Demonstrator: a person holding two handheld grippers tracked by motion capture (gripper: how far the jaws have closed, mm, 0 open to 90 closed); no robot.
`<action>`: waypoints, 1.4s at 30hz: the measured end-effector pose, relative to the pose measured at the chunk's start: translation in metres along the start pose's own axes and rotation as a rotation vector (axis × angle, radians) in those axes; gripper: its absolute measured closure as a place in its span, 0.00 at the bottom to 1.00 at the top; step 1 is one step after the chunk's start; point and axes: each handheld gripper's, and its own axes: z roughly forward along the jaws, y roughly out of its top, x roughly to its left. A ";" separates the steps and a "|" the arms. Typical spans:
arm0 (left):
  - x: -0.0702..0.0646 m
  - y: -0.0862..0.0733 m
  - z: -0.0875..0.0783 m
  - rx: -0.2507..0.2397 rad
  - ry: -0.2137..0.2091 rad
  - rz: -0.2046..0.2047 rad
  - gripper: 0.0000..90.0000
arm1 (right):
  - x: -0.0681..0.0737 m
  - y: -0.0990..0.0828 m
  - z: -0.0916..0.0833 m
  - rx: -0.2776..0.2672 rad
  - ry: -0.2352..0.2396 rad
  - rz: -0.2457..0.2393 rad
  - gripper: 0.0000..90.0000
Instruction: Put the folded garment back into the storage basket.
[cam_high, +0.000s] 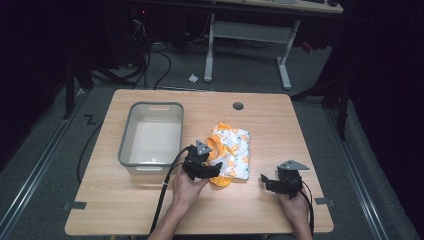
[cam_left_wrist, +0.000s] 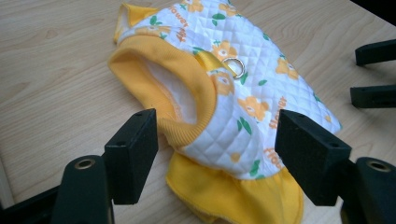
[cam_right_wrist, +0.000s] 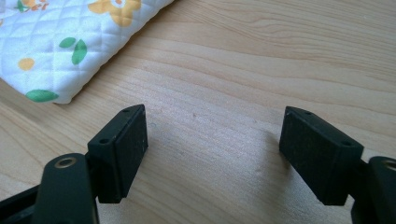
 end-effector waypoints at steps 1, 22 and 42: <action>0.000 0.002 0.001 0.001 0.000 -0.004 0.33 | 0.000 0.000 0.000 0.000 0.000 0.000 0.26; 0.013 0.023 0.039 0.032 0.039 -0.078 0.31 | 0.000 0.000 0.000 0.000 0.001 0.000 0.26; 0.020 0.015 0.077 0.133 0.095 -0.109 0.30 | 0.000 0.000 0.000 0.000 0.000 0.001 0.26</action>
